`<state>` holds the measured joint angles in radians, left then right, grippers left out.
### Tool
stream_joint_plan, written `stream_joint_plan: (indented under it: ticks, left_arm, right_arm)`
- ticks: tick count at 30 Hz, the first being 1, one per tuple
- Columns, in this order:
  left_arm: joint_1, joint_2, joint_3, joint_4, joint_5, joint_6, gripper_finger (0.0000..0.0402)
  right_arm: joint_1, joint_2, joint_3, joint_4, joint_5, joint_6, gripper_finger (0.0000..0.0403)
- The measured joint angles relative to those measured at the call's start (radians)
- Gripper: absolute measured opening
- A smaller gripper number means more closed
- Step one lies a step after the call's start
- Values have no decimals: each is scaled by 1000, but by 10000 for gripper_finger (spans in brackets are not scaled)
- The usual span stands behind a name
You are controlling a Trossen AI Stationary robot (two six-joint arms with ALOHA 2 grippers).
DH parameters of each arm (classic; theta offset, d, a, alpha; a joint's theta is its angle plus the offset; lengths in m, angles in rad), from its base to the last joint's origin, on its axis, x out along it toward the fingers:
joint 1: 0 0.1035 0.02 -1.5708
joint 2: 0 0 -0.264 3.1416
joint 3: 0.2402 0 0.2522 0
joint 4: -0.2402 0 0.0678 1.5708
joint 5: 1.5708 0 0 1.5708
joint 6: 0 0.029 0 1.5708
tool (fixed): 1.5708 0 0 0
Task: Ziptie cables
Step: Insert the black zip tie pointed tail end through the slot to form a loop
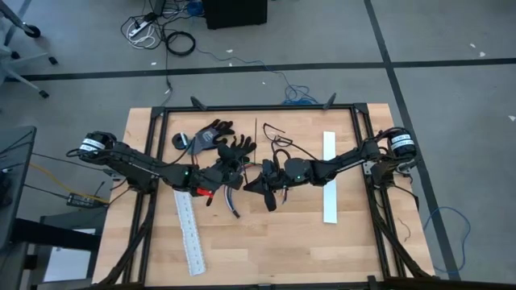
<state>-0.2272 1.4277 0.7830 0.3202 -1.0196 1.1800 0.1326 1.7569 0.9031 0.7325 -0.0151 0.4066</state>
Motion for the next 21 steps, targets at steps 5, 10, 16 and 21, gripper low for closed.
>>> stream_joint_plan:
  ticks: [5, 10, 16, 21]
  left_arm:
    - [0, 0, 0, 1, -13, 24, 0]
    - [-4, 0, 0, 2, -18, 41, 0]
    - [-12, 0, 0, 50, -22, 95, 0]
    - [-18, 0, 0, 84, -20, 134, 0]
  right_arm:
    - [0, 0, 0, 1, 0, -7, 0]
    - [0, 0, 0, 0, -1, -7, 0]
    - [-4, 19, 0, 15, -8, 23, 0]
    - [-4, 24, -3, 27, -12, 34, 0]
